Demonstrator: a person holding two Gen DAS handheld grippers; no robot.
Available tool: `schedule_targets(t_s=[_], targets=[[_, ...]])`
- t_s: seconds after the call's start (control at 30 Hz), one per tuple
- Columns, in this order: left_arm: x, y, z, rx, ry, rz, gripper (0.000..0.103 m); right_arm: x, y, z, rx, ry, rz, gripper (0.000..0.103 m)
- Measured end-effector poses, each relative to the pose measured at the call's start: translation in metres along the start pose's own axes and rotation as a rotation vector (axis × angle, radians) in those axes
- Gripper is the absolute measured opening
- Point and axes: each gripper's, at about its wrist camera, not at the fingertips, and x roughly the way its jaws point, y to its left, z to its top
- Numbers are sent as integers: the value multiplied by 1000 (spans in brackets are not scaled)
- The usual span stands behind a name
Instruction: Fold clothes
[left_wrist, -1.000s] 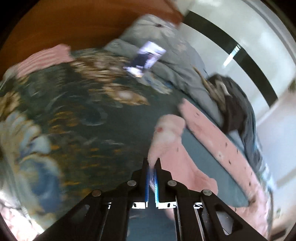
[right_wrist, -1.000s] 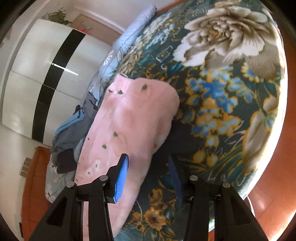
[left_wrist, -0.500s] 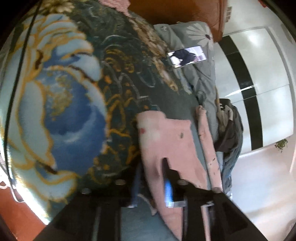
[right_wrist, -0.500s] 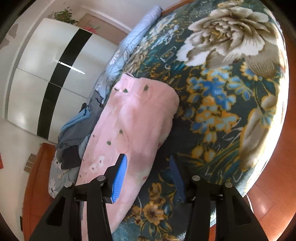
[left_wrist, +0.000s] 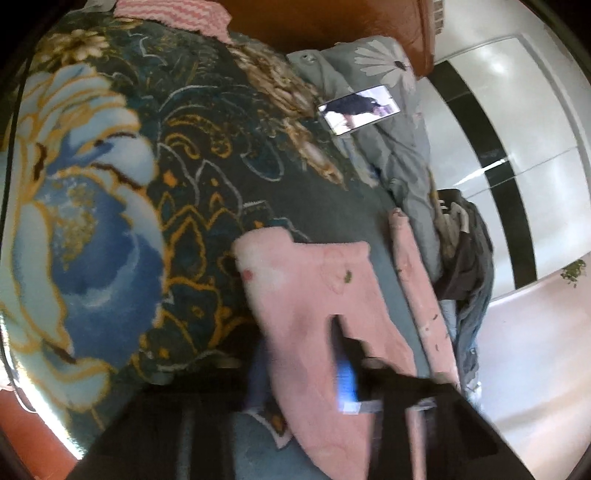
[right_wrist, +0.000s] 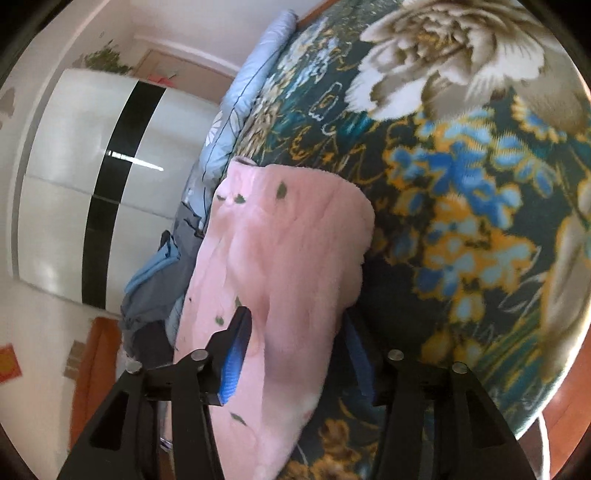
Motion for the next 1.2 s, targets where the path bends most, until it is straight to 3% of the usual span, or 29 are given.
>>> schedule_targets(t_s=[0.07,0.13,0.23,0.4,0.67,1.0,1.2], targets=[[-2,3,2,-28,13,-12,5,-4,3,0,-11,-3,-6,8],[-6,4,5,-51,23,-51,5,-13,8,2,-21,-18,-5,5],[-23,-9,12,-53,17,-132,4,-41,22,11,-27,-72,69,4],[-45,-40,25,-24,-16,-232,4,-83,65,22,-135,-140,153,4],[-7,-100,51,-90,27,-278,4,-57,112,55,-149,-121,161,4],[100,-207,80,-93,49,-152,4,27,201,115,-223,-102,27,4],[194,-257,124,-60,103,-11,4,104,225,151,-236,-66,-70,4]])
